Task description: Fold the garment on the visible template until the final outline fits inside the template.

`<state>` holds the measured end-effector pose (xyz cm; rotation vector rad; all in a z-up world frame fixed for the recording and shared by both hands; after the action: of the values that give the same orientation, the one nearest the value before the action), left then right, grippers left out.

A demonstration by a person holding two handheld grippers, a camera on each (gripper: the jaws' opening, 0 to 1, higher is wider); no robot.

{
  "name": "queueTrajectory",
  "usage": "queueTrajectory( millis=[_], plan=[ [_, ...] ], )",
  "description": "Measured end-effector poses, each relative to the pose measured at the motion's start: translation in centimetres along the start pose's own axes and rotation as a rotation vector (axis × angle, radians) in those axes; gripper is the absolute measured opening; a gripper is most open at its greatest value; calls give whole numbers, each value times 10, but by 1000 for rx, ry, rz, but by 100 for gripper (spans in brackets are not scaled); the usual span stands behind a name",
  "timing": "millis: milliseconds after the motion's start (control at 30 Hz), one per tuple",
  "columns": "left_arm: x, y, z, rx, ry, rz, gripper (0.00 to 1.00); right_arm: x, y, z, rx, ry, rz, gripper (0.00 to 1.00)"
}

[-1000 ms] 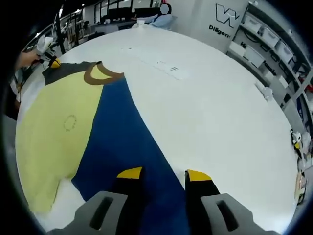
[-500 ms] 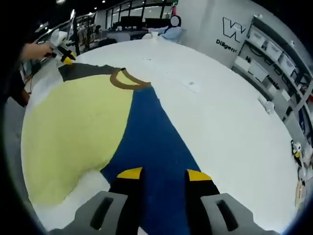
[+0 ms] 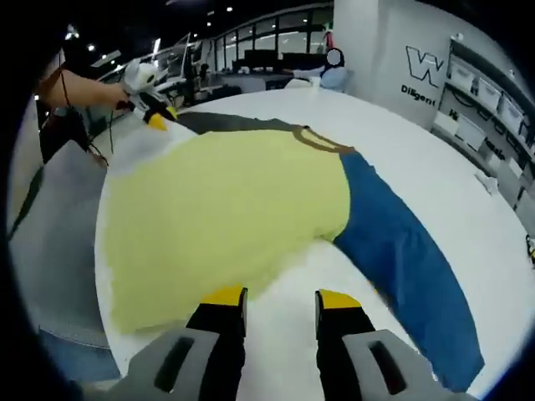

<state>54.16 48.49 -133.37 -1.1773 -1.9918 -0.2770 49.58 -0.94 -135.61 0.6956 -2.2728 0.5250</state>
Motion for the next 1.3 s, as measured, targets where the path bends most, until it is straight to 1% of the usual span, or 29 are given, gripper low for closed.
queueTrajectory(
  millis=[33,67,100,133,200,267,400,467,533,567,633,767,800,867,933,1067,1133,1167,1200,1233,1300],
  plan=[
    [-1,-7,3,2,-3,11,27,1,3,2,1,-1,-3,25],
    [-3,-16,7,3,-10,24,28,5,13,5,-15,-10,-20,25],
    [-4,-23,10,7,-13,38,29,8,18,9,-24,-12,-31,25],
    [-6,-32,13,10,-18,62,30,11,24,13,-16,-12,-30,25],
    [-7,-43,18,-4,-13,80,31,15,31,17,-55,-16,-38,24],
    [-9,-57,25,-7,2,113,31,21,38,21,-55,-20,-42,25],
    [-10,-75,34,-23,25,147,31,30,53,27,-87,-25,-56,25],
    [-11,-84,37,-28,28,163,30,32,61,30,-88,-21,-68,23],
    [-13,-90,39,-34,39,180,30,35,71,29,-87,-20,-94,20],
    [-15,-97,40,-48,51,197,30,35,75,29,-85,-18,-101,19],
    [-17,-104,42,-76,69,206,30,36,81,28,-80,-20,-108,18],
    [-18,-111,40,-84,63,219,30,36,90,18,-68,-40,-121,16],
    [-18,-112,40,-87,60,218,30,34,92,12,-61,-57,-125,15],
    [-19,-112,40,-88,57,217,29,31,96,4,-45,-71,-128,16],
    [-19,-113,40,-86,54,216,29,24,99,-6,-31,-89,-139,16],
    [-21,-116,41,-81,49,215,29,3,106,-24,-19,-98,-152,17],
    [-22,-117,43,-78,48,217,29,-6,115,-34,-17,-113,-181,17],
    [-22,-118,42,-77,47,217,29,-9,120,-37,-3,-109,-204,18],
    [-22,-119,42,-75,46,218,29,-10,123,-40,30,-111,-211,19],
    [-22,-119,42,-75,45,218,29,-9,124,-42,27,-111,-212,19],
    [-22,-120,42,-73,41,219,29,-3,119,-42,-2,-128,-183,19]
  ],
)
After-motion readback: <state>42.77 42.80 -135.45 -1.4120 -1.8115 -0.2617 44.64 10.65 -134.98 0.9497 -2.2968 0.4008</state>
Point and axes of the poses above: the point that each gripper's makers call its tool centre point, and the gripper's own axes: x roughly backward along the fingers, y roughly to its left, z roughly out of its underside, the point moved 10 cm from there along x, roughly backward along the fingers, and after that the axes turned 14 degrees about z, right-handed, at the moved point
